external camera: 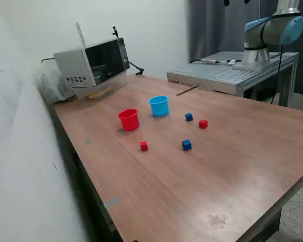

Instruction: Place red objects in the red bin, and blue objects in the blue bin.

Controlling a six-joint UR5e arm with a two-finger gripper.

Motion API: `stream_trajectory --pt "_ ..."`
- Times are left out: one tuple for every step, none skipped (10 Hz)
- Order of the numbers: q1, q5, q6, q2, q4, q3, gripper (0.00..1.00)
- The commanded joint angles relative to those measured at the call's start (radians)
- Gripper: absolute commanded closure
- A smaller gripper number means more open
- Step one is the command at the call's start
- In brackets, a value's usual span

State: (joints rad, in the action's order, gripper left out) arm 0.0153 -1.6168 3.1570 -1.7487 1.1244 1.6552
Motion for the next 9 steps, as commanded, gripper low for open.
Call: stream_trajectory --pt "0.0 0.0 0.0 -0.002 0.0 0.003 0.0" --pt "0.002 0.0 0.0 0.0 0.0 0.002 0.0" --pt "-0.001 0.002 -0.002 -0.002 0.002 0.002 0.0" --pt "-0.005 0.0 -0.002 -0.002 0.0 0.005 0.0" --pt "-0.005 0.0 -0.002 -0.002 0.0 0.006 0.0" --pt "-0.003 0.002 -0.003 -0.002 0.0 0.005 0.0" --pt "-0.002 0.0 -0.003 0.0 0.0 0.002 0.0" --pt "0.003 0.0 -0.002 0.002 0.0 -0.005 0.0" --pt "0.003 -0.003 -0.002 0.002 0.008 -0.002 0.0"
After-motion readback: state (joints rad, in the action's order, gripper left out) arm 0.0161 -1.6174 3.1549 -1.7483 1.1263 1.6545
